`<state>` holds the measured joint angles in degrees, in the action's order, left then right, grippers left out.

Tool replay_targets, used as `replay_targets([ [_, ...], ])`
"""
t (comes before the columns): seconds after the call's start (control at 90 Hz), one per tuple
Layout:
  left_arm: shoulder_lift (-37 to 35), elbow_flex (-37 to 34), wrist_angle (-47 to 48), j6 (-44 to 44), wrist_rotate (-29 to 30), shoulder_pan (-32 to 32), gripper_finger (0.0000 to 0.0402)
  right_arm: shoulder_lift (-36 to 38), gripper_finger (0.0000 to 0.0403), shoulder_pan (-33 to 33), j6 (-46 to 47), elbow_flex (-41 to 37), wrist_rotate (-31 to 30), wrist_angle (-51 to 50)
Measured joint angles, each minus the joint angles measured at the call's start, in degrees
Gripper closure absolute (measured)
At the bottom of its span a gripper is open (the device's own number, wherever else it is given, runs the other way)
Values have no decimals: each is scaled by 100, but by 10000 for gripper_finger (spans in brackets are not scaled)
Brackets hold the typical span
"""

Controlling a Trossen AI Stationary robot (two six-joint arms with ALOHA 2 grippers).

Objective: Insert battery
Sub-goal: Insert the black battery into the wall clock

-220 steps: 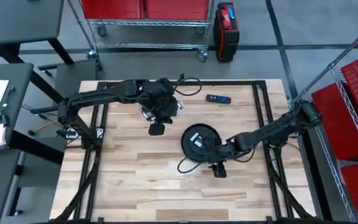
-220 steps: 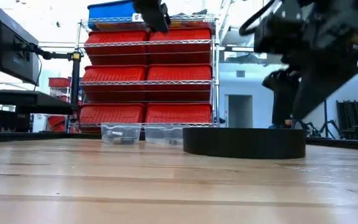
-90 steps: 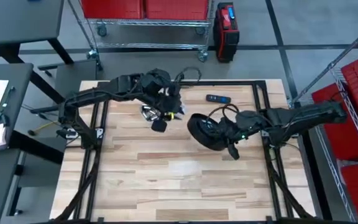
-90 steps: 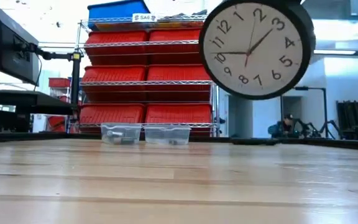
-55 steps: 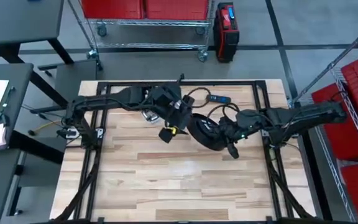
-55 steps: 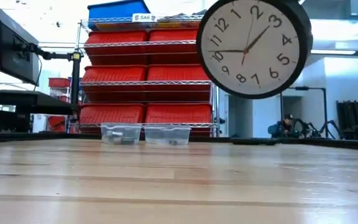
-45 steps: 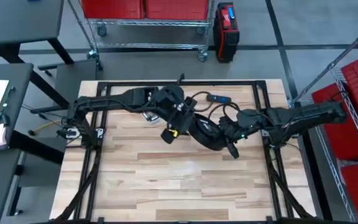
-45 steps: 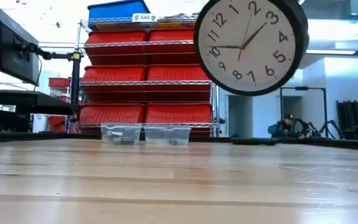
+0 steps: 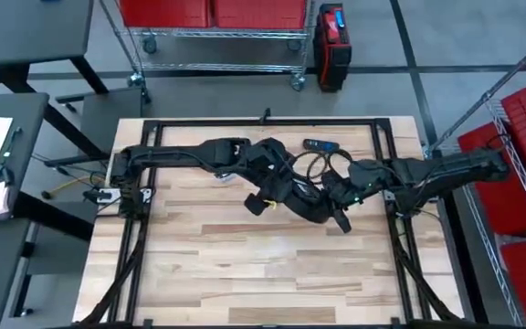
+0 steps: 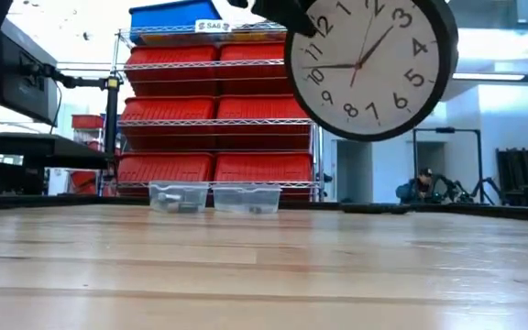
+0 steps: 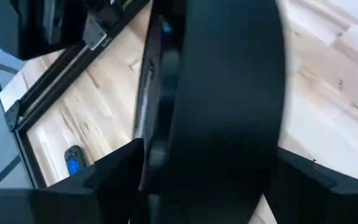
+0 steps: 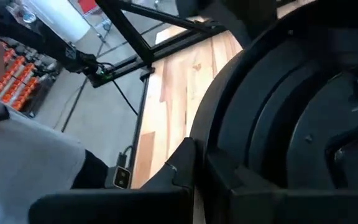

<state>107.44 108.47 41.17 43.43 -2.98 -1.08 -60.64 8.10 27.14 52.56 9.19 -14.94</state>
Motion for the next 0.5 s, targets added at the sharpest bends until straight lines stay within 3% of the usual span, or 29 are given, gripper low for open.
replay_targets([
  [0.122,35,2,0,-113,10,4,156,0,403,2,4,0,20,24],
  [0.289,37,2,73,-320,-4,7,257,11,401,-46,44,5,59,29],
  [0.389,37,3,136,-477,-1,14,260,55,386,-133,61,9,96,-15],
  [0.5,39,51,289,-1058,2,-23,260,227,342,-277,-38,9,61,-60],
])
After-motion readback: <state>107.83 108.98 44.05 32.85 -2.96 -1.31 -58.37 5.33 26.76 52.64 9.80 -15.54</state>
